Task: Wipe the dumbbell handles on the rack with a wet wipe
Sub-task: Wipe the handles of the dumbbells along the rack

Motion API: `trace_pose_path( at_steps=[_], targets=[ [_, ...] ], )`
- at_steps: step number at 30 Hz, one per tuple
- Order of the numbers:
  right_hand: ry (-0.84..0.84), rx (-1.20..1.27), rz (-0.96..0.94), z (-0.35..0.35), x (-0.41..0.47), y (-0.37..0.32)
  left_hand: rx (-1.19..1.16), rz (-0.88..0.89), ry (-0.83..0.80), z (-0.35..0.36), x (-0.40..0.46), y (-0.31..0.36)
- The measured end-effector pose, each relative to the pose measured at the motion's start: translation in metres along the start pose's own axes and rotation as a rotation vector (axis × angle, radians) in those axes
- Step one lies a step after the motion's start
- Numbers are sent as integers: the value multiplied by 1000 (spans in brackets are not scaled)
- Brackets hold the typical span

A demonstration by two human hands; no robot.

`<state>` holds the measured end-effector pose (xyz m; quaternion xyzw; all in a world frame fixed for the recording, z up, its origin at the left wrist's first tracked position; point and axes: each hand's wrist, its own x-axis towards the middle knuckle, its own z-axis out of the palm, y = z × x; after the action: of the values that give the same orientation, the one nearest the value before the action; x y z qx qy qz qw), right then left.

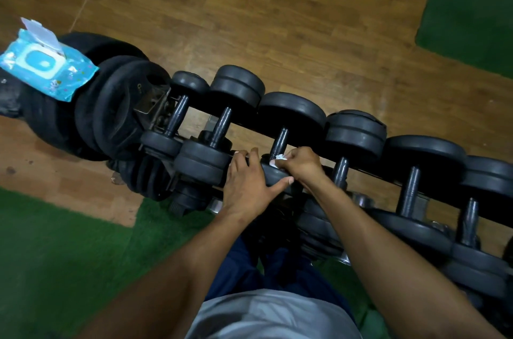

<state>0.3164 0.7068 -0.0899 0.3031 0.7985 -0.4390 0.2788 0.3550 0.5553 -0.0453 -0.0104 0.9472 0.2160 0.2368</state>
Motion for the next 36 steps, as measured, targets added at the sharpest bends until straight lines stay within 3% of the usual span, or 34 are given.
trace_pose_path(
  at_steps=[6,12,18,23,25,29,32,36],
  targets=[
    [69,-70,-130,-1,-8,-13,10,75,20,-3,2,-3],
    [193,-236,-518,-9,-2,-21,-7,111,-46,-7,3,-8],
    [207,-503,-636,-18,4,-23,-50,167,-126,-15,14,-18],
    [-160,-743,-698,-26,6,-23,-70,194,-118,-10,16,-21],
    [-229,-796,-698,-28,8,-28,-59,208,-109,-8,17,-23],
    [3,-981,-731,-25,16,-42,-62,222,-109,-9,19,-24],
    [173,-990,-687,-16,20,-50,-49,233,-114,-10,19,-25],
    [25,-1061,-642,-9,18,-62,-41,240,-98,-8,19,-27]
  ],
)
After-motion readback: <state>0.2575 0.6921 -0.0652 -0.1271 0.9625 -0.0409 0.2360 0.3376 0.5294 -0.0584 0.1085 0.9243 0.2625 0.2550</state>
